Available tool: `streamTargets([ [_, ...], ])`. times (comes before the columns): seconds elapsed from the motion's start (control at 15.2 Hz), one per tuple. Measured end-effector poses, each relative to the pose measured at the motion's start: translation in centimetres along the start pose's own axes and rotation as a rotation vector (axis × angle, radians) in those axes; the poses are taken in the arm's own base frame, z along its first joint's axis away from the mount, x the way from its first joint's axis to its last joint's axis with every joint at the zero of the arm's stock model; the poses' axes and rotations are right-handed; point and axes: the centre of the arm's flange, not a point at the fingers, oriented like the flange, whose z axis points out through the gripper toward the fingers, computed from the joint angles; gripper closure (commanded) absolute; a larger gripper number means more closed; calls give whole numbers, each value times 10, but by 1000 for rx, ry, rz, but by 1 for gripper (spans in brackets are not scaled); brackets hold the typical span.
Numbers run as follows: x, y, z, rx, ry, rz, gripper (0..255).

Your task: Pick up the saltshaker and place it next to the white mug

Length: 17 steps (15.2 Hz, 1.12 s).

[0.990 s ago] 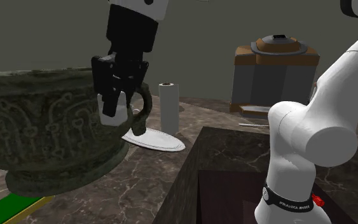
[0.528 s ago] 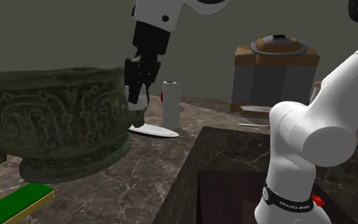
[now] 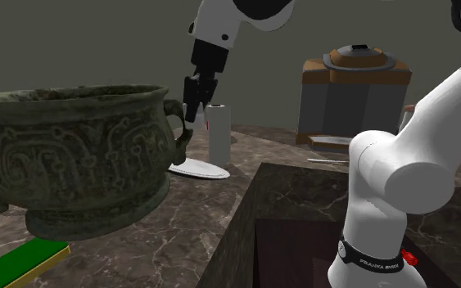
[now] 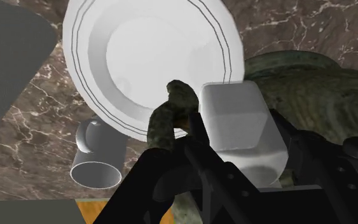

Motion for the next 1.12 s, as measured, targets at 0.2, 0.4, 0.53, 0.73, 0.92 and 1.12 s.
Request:
streamTargets([
  [0.2, 7, 41, 4, 0, 0, -1, 255],
  [0.4, 10, 80, 6, 0, 0, 0, 255],
  [0.53, 11, 106, 8, 0, 0, 0, 255],
  [0.73, 17, 145, 8, 1, 0, 0, 255],
  [0.92, 21, 186, 12, 1, 0, 0, 255],
  [1.12, 26, 231, 9, 0, 0, 1, 255],
])
